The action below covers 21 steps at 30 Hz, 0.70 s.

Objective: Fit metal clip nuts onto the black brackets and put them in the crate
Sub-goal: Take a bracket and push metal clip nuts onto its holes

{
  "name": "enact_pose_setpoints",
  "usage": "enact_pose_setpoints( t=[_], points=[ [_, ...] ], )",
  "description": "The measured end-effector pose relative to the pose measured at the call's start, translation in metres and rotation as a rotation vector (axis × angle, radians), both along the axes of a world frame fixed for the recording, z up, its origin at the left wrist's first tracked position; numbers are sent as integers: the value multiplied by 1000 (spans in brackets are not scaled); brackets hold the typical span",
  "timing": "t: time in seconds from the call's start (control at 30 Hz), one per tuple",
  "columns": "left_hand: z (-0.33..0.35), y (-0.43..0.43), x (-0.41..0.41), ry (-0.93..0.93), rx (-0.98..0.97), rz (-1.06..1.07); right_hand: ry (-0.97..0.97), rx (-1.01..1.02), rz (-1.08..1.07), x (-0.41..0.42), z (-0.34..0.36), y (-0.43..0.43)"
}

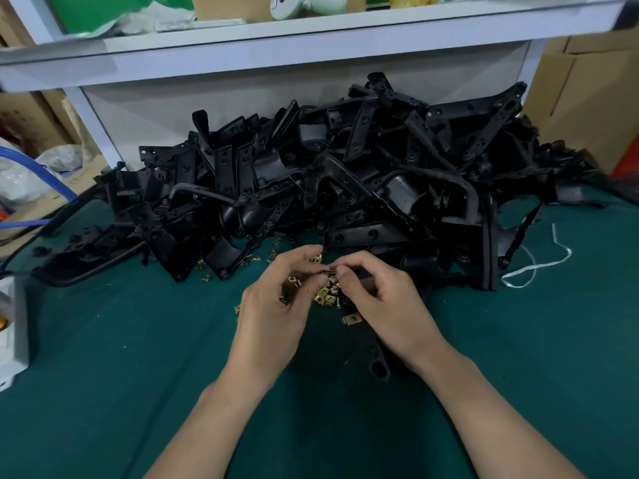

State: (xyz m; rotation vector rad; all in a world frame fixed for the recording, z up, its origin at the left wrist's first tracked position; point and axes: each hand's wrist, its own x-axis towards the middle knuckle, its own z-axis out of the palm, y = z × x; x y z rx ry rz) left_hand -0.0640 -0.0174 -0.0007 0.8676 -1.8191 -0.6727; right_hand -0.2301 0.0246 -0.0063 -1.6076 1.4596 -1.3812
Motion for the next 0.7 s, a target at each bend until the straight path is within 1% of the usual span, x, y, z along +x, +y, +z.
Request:
enact_pose_setpoints(
  t=[0.07,0.23,0.27,0.33,0.53,0.63,0.7],
  points=[
    [2,0,0,87,120,-21,44,-21,-33,1,0,0],
    [11,-6,-1,545,608,-191,107,-105,-243,-3,1,-1],
    [12,-7,0,616,673,-234,107,-122,-284,-3,2,-1],
    [13,-8,1,693,755,-305,99,-141,-340,-4,2,0],
    [14,-10,3,751,838,-362,97,-121,-419,-6,2,-1],
    [12,-11,5,678,824,-356,115,-106,-447,-8,1,-2],
    [10,-10,4,576,796,-330,124,-94,-473,-9,1,-3]
  ],
)
